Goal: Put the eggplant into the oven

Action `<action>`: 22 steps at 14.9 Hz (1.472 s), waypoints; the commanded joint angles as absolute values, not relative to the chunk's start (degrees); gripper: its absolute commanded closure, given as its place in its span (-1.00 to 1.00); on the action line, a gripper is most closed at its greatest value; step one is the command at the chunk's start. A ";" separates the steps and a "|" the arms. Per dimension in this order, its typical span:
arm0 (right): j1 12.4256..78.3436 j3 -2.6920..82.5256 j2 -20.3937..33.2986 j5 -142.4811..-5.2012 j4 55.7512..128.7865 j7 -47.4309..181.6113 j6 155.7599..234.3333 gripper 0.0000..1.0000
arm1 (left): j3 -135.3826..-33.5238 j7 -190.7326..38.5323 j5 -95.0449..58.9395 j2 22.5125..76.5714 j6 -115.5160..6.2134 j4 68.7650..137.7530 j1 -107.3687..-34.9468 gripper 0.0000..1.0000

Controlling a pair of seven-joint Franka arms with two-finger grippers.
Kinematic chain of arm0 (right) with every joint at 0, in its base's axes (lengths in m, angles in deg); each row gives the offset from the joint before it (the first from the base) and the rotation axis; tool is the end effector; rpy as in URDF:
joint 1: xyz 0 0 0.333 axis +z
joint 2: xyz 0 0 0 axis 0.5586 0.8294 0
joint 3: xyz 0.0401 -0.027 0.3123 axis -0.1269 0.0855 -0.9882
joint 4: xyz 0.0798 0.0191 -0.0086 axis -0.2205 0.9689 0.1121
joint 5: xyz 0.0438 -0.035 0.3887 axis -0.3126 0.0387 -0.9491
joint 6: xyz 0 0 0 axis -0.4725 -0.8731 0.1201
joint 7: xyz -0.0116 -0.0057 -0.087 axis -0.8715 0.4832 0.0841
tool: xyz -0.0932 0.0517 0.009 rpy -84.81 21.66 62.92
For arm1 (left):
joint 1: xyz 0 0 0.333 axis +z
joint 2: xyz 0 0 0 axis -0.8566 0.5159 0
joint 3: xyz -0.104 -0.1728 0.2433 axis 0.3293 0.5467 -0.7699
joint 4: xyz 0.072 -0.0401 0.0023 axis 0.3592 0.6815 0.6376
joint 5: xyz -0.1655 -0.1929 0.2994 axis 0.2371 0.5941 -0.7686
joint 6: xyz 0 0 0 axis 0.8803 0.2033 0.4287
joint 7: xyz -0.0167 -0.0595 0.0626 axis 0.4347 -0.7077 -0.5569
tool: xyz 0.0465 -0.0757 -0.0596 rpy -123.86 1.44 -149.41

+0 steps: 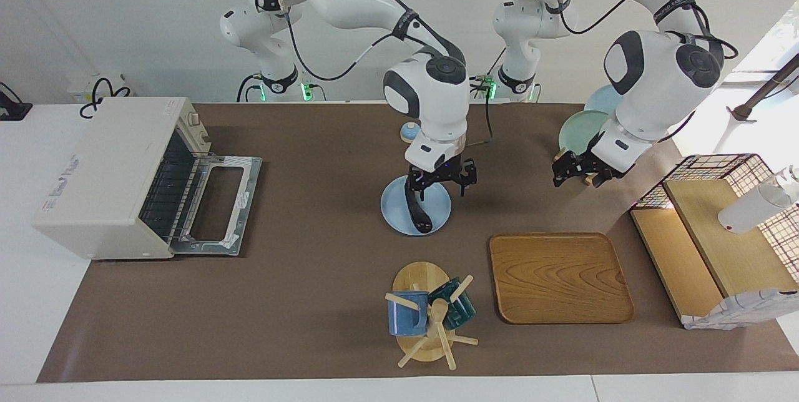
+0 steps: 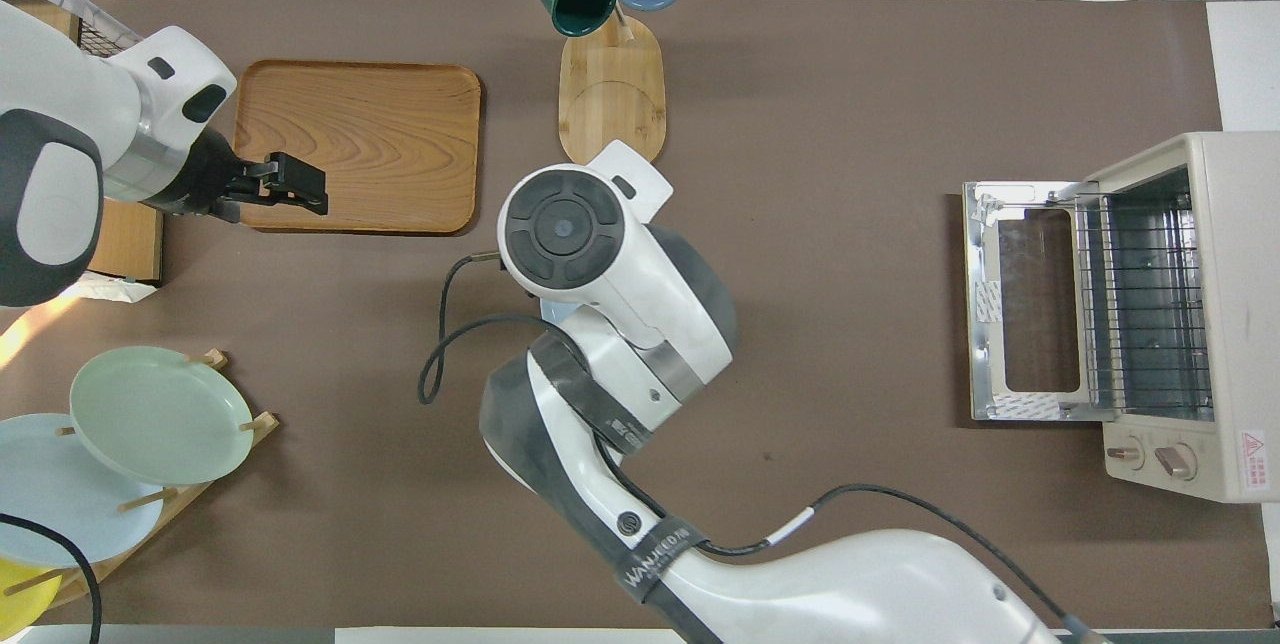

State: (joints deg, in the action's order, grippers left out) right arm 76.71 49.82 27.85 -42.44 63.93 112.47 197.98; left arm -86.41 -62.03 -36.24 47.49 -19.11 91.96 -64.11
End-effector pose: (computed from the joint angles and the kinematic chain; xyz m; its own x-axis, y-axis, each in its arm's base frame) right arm 0.5651 0.4848 0.3787 0.9881 0.0612 0.1411 0.0696 -0.9960 -0.0555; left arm 0.5945 -0.0750 0.4993 0.9967 -0.0579 -0.0564 -0.0509 -0.9916 0.1191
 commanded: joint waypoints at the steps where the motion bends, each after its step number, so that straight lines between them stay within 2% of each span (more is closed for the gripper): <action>1: 79.40 50.11 30.58 -39.75 62.33 113.41 198.47 -1.00 | -85.90 -60.83 -38.61 42.05 -14.19 92.76 -63.07 -1.00; 2: 79.66 50.11 30.40 -39.21 64.52 113.41 199.34 -1.00 | -85.90 -60.75 -38.79 40.46 -13.31 93.37 -63.07 -1.00; 4: 79.75 50.02 29.09 -39.21 68.91 113.41 202.24 -0.58 | -85.99 -60.57 -38.97 38.35 -11.12 94.16 -63.07 -1.00; 6: 80.01 50.02 27.68 -39.21 73.40 113.41 205.05 -0.30 | -85.90 -60.13 -40.02 36.42 -10.40 95.39 -63.07 -1.00; 7: 80.19 50.02 26.98 -39.21 75.42 113.50 206.11 -0.22 | -85.90 -60.22 -40.11 35.62 -10.31 96.09 -63.16 -1.00; 10: 80.54 50.02 26.45 -39.21 77.02 113.50 206.65 -0.21 | -85.90 -60.13 -40.20 34.56 -8.91 96.72 -63.68 -1.00; 11: 80.63 50.10 26.36 -39.21 77.11 113.50 206.56 -0.06 | -85.99 -60.13 -40.29 34.30 -9.17 97.67 -63.95 -1.00; 12: 80.63 50.11 26.36 -39.12 77.02 113.41 206.47 0.29 | -85.99 -60.13 -40.38 33.77 -9.60 98.73 -63.95 -1.00; 13: 80.63 50.11 26.36 -39.12 76.67 113.41 206.04 0.80 | -85.90 -60.04 -40.38 33.33 -9.69 99.09 -63.78 -1.00; 14: 80.63 50.11 26.36 -39.03 76.41 113.41 205.51 1.00 | -85.90 -59.87 -41.25 33.33 -9.78 98.74 -63.60 -1.00; 18: 80.72 50.54 26.27 -38.95 74.83 113.32 202.01 1.00 | -85.46 -58.20 -43.37 33.15 -9.08 96.55 -62.63 -1.00; 21: 79.23 50.19 26.10 -30.88 66.85 112.45 187.88 1.00 | -85.28 -58.28 -43.28 32.36 -8.29 95.75 -61.76 -1.00; 22: 78.96 50.19 24.53 -30.25 66.74 111.75 185.23 1.00 | -85.28 -58.28 -43.28 32.36 -8.81 96.01 -61.75 -1.00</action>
